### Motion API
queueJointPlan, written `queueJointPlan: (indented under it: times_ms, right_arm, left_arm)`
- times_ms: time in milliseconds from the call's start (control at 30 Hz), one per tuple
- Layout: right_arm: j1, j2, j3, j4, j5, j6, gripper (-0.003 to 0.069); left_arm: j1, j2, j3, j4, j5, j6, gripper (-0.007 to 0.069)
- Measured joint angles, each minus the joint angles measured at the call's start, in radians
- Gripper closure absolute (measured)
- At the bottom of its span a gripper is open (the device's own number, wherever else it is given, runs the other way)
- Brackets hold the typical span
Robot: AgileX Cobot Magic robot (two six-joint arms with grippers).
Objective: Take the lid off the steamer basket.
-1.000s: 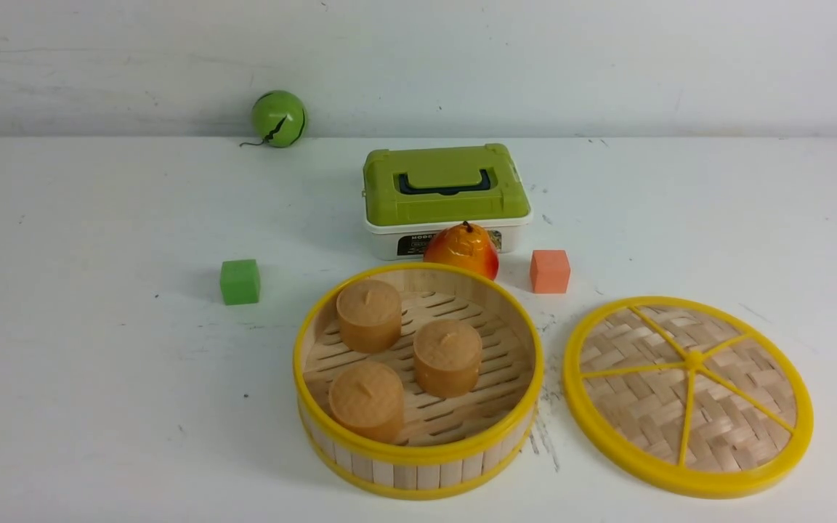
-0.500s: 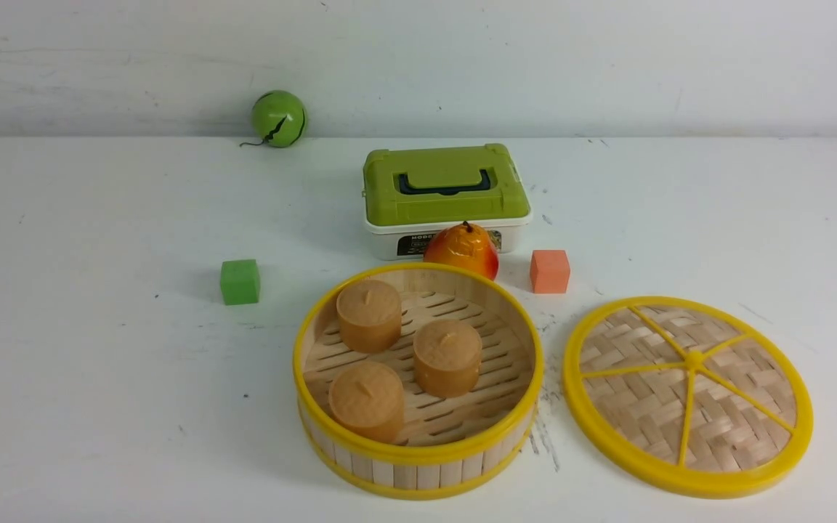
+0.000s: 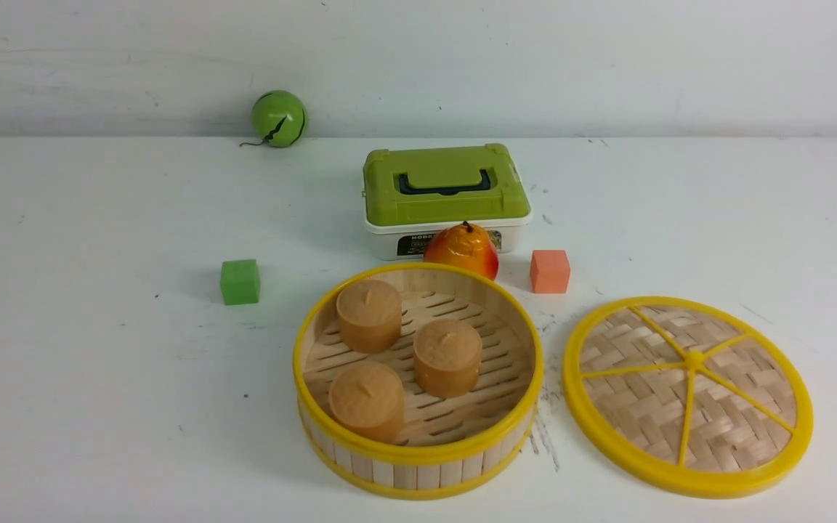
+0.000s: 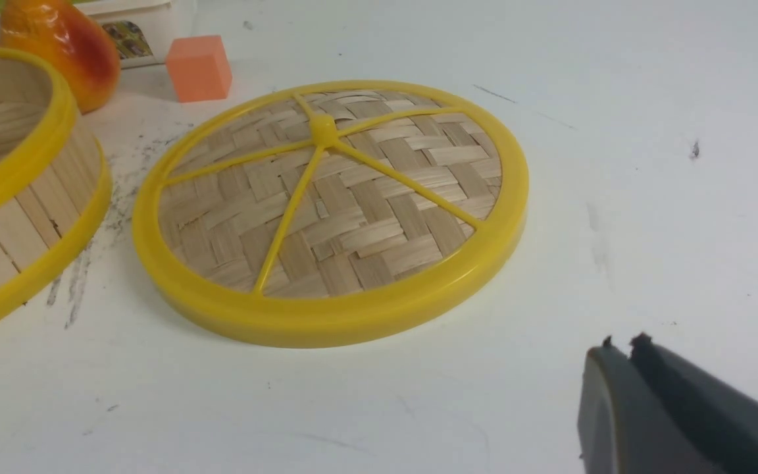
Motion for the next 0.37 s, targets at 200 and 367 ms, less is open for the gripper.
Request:
queueJointPlan:
  times_ms: [200,367]
  right_arm:
    - [0.000,0.000,0.000,0.000,0.000,0.000,0.0629]
    - [0.000,0.000,0.000,0.000,0.000,0.000,0.0621]
  left_arm:
    - [0.000,0.000,0.000,0.000,0.000,0.000,0.0385]
    - [0.000,0.000,0.000,0.000,0.000,0.000,0.0385]
